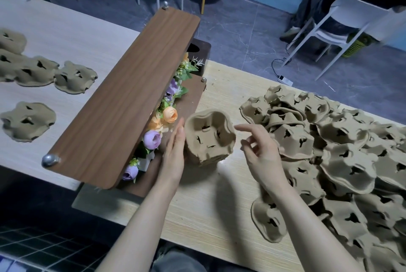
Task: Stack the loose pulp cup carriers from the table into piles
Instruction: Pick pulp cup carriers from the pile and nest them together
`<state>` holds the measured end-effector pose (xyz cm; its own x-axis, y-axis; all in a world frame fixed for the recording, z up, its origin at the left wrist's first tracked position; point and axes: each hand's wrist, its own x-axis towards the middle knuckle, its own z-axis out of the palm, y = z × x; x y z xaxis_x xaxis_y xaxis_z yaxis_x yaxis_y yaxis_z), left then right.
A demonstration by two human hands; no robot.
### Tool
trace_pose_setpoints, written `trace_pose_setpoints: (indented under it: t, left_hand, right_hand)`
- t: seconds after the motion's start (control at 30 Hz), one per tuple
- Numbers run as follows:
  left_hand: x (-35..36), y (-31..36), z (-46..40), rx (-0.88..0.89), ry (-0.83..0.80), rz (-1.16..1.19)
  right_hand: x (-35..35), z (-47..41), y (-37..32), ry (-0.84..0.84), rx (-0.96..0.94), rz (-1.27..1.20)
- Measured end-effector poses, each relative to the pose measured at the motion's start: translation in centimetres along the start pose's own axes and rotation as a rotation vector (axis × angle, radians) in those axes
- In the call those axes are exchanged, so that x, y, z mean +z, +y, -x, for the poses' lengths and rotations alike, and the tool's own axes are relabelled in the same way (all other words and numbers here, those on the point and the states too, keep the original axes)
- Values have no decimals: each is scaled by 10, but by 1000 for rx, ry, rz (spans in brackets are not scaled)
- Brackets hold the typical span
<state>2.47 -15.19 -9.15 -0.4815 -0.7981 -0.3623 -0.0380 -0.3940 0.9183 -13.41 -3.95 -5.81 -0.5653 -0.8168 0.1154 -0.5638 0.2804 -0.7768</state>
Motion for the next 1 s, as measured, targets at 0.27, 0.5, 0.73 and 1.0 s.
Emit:
trace_pose_setpoints:
  t: [0.27, 0.5, 0.73, 1.0]
  left_hand:
    - [7, 6, -29, 58, 13, -52]
    - [12, -8, -29, 87, 54, -70]
    - [15, -31, 7, 84, 56, -191]
    - [25, -31, -20, 29, -5, 90]
  right_hand:
    - [25, 42, -16, -29, 728, -637]
    - [64, 45, -25, -239, 755, -715]
    - [59, 20, 1, -83, 714, -768]
    - [52, 9, 17, -48, 718, -966]
